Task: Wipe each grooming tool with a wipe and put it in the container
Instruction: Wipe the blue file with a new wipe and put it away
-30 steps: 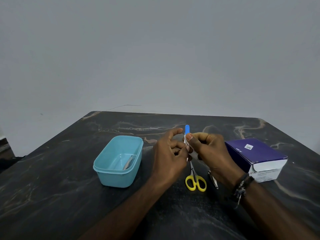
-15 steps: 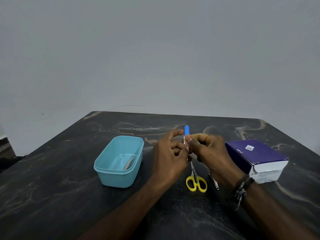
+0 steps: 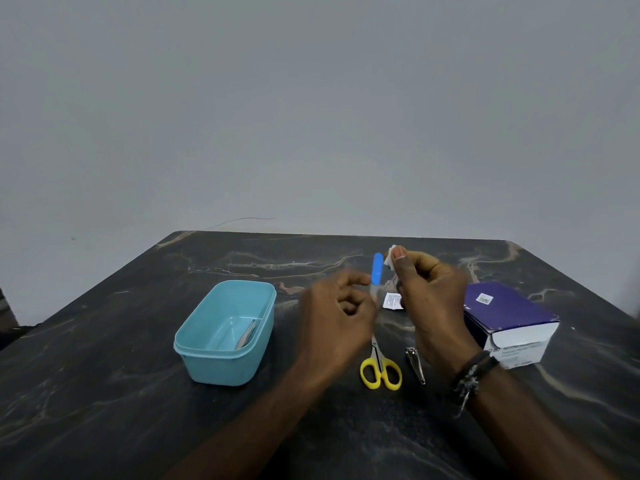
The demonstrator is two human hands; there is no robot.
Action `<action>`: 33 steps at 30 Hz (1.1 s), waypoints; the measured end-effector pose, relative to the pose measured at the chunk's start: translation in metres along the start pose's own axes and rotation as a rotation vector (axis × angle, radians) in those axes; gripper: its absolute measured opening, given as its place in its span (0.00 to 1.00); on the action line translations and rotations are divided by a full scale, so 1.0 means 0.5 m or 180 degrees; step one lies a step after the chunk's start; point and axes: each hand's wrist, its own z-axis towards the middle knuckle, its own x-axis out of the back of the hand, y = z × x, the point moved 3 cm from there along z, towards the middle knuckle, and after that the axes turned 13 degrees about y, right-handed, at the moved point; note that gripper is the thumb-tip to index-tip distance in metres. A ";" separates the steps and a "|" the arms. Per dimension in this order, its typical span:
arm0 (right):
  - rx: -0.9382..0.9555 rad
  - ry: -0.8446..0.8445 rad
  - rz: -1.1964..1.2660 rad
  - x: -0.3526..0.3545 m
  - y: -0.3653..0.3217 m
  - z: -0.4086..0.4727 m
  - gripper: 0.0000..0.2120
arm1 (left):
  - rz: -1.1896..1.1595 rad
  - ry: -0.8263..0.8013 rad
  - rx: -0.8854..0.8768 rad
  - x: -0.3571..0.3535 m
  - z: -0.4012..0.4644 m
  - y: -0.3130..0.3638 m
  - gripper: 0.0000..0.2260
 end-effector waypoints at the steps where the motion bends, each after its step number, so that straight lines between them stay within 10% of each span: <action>1: 0.0006 -0.0037 0.0009 0.000 0.001 -0.001 0.10 | 0.0074 0.0222 -0.0069 0.016 0.014 0.017 0.10; 4: 0.0038 -0.0100 -0.0014 -0.003 0.003 -0.003 0.10 | 0.0921 0.0708 -0.0620 0.087 0.065 0.075 0.08; 10: -0.0052 -0.0060 0.0014 -0.004 0.013 0.003 0.10 | 0.3030 -0.0464 -0.0111 0.167 0.115 0.081 0.01; 19: -0.0020 -0.0153 -0.0134 -0.008 0.021 -0.003 0.11 | 0.2544 -0.0151 0.0154 0.225 0.127 0.060 0.06; 29: -0.0027 -0.0121 -0.0171 -0.009 0.019 -0.012 0.10 | 0.3813 -0.0719 0.0544 0.235 0.124 0.014 0.07; 33: 0.0002 -0.0111 -0.0189 -0.007 0.018 -0.010 0.10 | 0.4158 -0.0194 -0.0187 0.223 0.107 0.057 0.05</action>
